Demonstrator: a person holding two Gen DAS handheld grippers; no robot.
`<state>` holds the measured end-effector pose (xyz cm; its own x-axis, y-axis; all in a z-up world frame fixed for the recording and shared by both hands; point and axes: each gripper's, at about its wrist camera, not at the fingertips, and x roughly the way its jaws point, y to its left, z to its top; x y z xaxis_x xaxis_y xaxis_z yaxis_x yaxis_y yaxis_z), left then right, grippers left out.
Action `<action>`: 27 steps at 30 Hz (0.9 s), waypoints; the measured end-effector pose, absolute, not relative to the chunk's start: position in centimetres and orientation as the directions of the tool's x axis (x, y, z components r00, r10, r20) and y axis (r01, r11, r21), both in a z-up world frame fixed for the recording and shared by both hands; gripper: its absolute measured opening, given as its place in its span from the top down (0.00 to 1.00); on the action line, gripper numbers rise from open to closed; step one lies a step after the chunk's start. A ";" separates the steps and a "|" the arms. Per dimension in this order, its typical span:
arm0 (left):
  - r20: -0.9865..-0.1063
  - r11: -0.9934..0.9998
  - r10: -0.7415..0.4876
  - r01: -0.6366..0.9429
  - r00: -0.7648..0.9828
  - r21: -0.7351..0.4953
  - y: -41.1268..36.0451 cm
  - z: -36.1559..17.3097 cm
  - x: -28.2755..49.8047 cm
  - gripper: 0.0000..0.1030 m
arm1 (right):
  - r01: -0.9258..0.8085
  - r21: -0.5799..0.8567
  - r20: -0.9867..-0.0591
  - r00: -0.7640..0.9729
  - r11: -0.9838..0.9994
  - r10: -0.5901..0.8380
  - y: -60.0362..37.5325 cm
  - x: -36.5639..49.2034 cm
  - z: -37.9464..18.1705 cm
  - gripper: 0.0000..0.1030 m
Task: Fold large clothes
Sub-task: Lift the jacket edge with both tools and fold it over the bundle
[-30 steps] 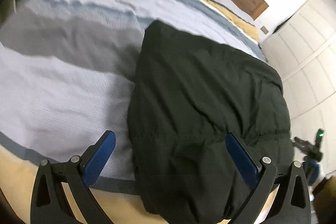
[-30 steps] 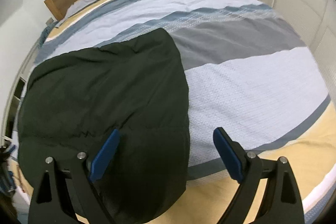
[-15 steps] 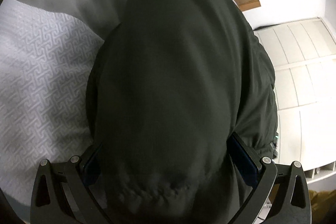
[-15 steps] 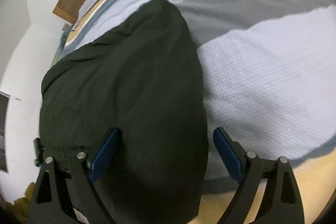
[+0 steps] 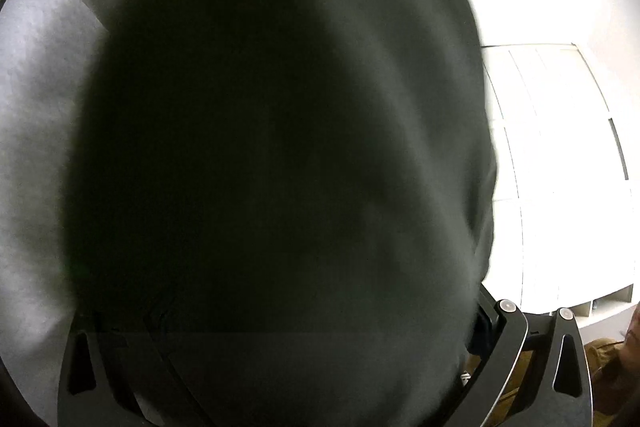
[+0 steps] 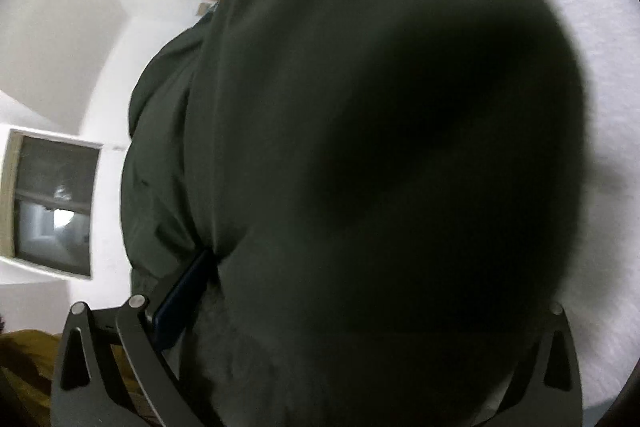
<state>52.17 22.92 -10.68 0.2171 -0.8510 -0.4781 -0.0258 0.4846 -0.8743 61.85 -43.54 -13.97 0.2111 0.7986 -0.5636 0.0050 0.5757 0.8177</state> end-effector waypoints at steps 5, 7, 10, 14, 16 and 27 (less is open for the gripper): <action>-0.516 0.514 -0.825 -0.076 0.228 -0.855 22.0 -11.0 52.0 0.01 | 0.003 0.813 -0.569 0.215 0.583 0.793 -43.1 62.0 -14.7 0.00; -0.528 0.523 -0.815 -0.089 0.238 -0.847 21.6 -10.9 51.9 0.01 | 0.001 0.798 -0.588 0.222 0.603 0.778 -42.4 62.1 -15.0 0.00; -0.543 0.535 -0.795 -0.111 0.269 -0.838 20.5 -10.8 51.7 0.01 | -0.009 0.758 -0.633 0.229 0.652 0.739 -41.1 62.4 -15.0 0.00; -0.550 0.547 -0.776 -0.106 0.308 -0.831 19.3 -9.9 50.7 0.19 | 0.030 0.722 -0.677 0.238 0.691 0.697 -39.9 62.6 -14.6 0.00; -0.503 0.504 -0.798 -0.091 0.333 -0.859 18.8 -9.2 50.1 0.42 | 0.060 0.729 -0.674 0.237 0.682 0.700 -39.7 62.7 -14.5 0.00; -0.438 0.500 -0.796 0.046 0.418 -0.865 15.7 -3.4 47.0 0.71 | -0.015 0.681 -0.698 0.286 0.732 0.656 -36.6 62.5 -9.7 0.72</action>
<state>47.01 15.74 -3.44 0.4176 -0.7962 -0.4378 0.0456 0.4996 -0.8651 62.49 -36.60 -9.66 0.2859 0.6563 -0.6983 -0.0154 0.7317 0.6814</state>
